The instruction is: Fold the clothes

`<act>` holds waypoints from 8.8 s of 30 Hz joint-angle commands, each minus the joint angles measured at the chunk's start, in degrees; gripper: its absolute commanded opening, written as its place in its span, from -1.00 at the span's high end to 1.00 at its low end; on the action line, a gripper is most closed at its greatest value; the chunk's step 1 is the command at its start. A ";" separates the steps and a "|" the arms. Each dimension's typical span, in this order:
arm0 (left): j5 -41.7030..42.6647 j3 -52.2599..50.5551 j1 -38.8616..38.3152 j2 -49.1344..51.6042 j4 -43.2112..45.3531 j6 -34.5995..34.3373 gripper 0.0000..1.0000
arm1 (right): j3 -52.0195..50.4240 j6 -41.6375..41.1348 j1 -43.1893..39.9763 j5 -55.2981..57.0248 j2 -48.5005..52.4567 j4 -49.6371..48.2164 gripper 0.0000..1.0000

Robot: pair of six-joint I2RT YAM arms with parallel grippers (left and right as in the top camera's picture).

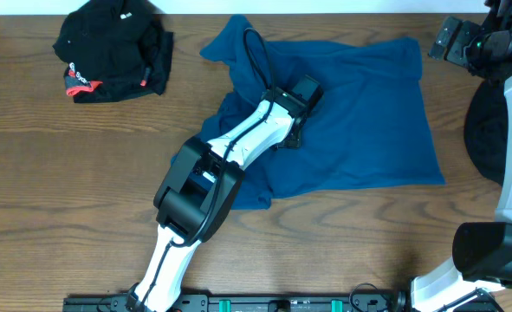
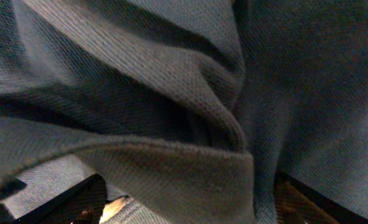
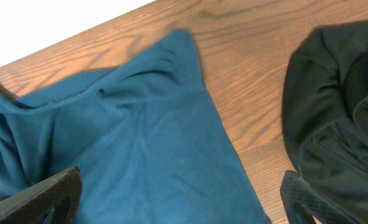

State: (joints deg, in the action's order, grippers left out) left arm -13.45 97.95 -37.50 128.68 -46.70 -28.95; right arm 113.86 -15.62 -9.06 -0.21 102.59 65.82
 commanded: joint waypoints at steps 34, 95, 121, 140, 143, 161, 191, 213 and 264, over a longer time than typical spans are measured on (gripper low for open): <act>1.95 -0.13 3.85 -3.50 1.81 -2.62 -0.63 | 0.02 1.14 -0.26 0.81 -1.33 0.59 -0.99; -9.84 1.07 29.57 -18.62 -1.42 19.61 -0.95 | 0.02 1.14 2.19 -0.70 -1.33 8.13 -0.98; 21.22 -18.16 22.16 -27.10 -24.26 8.02 0.37 | -25.29 -1.09 10.73 -5.86 -1.33 5.42 0.74; 21.35 -32.00 21.92 -25.92 -4.61 8.50 0.85 | -44.19 -1.73 10.88 -6.49 -1.33 -12.79 0.97; 21.38 -32.68 22.38 -25.90 -3.48 8.48 0.86 | -45.68 -1.75 10.88 -6.47 -1.33 -14.69 0.97; 21.42 -38.62 25.33 -25.53 2.47 8.46 0.88 | -51.91 -3.65 10.84 -5.75 -1.33 -18.49 0.97; 24.85 -38.86 25.27 -18.75 -17.77 8.28 0.88 | -56.98 -10.14 1.20 -1.07 -1.33 -14.53 0.98; 24.37 -45.13 23.06 -32.81 -21.35 5.84 0.88 | -56.98 -21.20 -6.27 13.11 -1.90 -6.23 0.98; 19.91 -51.43 22.95 -34.01 7.30 4.79 0.89 | -65.72 -4.46 -3.63 -2.99 -9.53 -32.63 0.97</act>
State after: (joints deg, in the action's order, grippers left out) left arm 6.28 49.04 -14.46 94.17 -38.92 -24.01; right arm 50.15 -19.90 -13.54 -4.05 92.88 33.74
